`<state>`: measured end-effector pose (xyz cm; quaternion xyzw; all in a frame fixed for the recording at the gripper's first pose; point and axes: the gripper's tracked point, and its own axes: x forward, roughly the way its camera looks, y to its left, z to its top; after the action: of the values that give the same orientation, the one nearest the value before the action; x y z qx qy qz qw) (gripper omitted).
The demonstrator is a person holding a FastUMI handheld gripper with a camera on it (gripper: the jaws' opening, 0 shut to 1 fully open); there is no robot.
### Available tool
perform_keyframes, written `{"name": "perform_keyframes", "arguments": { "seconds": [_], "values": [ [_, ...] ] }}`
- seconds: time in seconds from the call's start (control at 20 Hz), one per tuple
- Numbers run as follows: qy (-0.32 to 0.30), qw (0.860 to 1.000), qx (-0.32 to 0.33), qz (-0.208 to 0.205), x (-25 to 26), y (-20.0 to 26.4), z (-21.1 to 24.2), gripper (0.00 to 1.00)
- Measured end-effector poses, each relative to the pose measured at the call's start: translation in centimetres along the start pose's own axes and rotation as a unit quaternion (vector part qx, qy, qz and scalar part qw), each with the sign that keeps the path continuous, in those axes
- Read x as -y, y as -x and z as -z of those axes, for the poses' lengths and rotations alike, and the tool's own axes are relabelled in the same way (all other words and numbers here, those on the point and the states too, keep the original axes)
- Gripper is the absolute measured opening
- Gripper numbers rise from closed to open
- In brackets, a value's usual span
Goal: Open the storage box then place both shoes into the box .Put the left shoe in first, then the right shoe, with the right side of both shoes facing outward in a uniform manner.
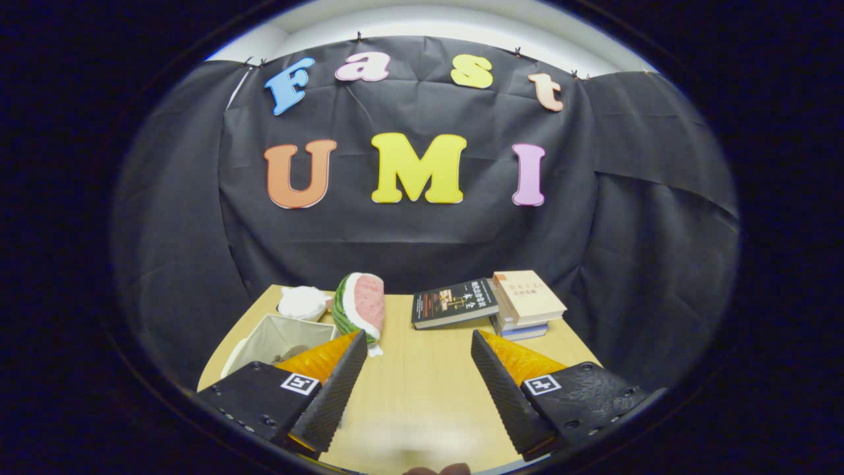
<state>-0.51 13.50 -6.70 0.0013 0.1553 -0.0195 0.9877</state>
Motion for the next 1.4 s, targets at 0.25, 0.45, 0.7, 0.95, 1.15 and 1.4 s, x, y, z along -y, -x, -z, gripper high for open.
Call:
{"name": "perform_keyframes", "arguments": {
  "seconds": [0.25,0.45,0.7,0.95,1.15,1.4],
  "values": [
    [-0.014,0.999,0.031,-0.020,1.6,3.5,-0.8,0.96],
    [-0.015,0.998,0.053,-0.029,1.5,5.2,-0.3,0.96],
    [-0.026,0.997,0.062,-0.038,1.6,6.0,-0.2,0.97],
    [-0.025,0.996,0.084,-0.028,1.4,6.3,-1.1,0.96],
    [-0.024,0.996,0.083,-0.029,0.6,6.1,-0.6,0.96],
    [-0.022,0.996,0.081,-0.028,-0.1,5.9,-0.7,0.96]
  ]
}}
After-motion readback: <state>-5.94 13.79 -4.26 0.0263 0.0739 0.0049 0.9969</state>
